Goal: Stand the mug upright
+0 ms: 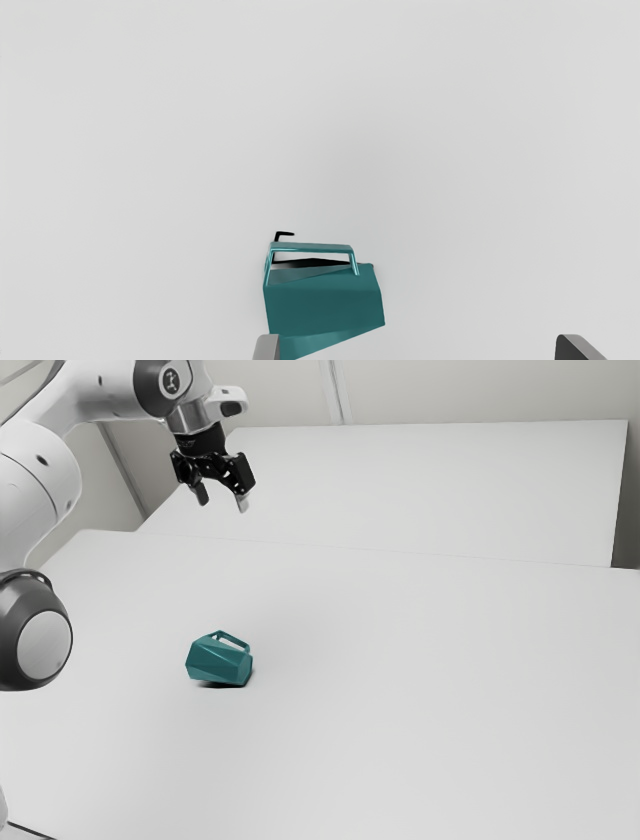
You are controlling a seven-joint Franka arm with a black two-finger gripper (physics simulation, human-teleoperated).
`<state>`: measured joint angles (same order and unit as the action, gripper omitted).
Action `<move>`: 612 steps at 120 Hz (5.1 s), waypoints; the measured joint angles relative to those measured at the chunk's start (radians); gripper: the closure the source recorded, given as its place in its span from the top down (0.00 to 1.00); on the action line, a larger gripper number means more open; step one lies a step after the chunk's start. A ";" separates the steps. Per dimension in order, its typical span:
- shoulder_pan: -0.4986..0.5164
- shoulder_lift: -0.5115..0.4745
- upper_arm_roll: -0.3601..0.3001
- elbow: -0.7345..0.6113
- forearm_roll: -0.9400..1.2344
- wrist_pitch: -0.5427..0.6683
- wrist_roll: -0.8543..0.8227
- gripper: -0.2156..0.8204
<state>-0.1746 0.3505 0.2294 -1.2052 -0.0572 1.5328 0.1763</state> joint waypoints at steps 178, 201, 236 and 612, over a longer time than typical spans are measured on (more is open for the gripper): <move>0.086 -0.215 0.265 -0.751 -0.261 0.100 0.493 0.79; 0.096 -0.175 0.263 -0.751 -0.298 0.142 0.547 0.79; 0.100 -0.130 0.263 -0.760 -0.462 0.182 0.616 0.79; 0.217 -0.002 0.262 -0.866 -0.948 0.139 0.835 0.06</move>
<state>0.0420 0.3486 0.4915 -2.0711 -1.0052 1.6718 1.0108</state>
